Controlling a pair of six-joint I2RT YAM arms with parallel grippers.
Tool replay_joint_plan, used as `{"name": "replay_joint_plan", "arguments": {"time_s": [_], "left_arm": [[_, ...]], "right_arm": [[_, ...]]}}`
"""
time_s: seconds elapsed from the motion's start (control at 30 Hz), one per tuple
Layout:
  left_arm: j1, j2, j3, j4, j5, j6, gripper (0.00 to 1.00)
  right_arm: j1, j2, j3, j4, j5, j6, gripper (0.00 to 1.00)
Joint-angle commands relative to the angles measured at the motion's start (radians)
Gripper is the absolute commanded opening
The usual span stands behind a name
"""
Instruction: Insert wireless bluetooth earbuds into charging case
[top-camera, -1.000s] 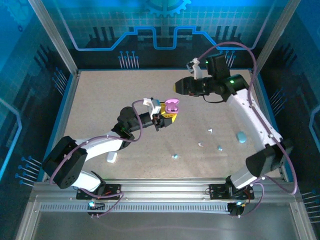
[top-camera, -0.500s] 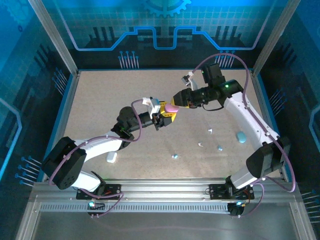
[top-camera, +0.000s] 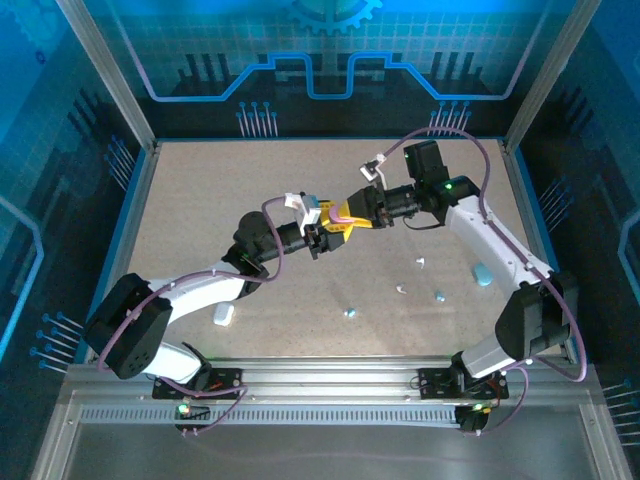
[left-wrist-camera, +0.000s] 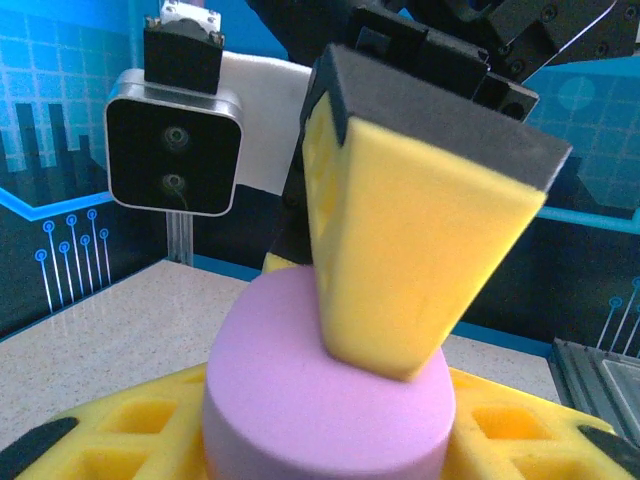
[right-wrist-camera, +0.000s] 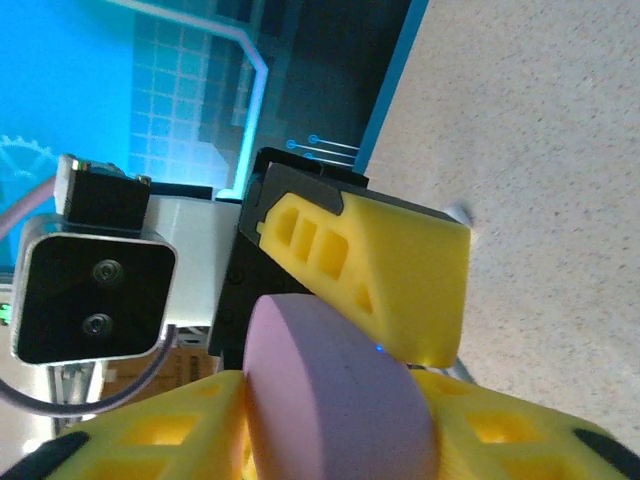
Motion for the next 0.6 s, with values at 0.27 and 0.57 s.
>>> {"name": "replay_joint_plan", "arguments": {"time_s": [0.27, 0.57], "left_arm": [[-0.006, -0.025, 0.046, -0.056, -0.006, 0.038, 0.58], [-0.006, -0.133, -0.009, -0.219, -0.136, 0.096, 0.79]], "right_arm": [[-0.05, -0.028, -0.065, 0.135, 0.025, 0.12, 0.11], [-0.146, -0.017, -0.171, 0.354, 0.29, 0.246, 0.11]]}}
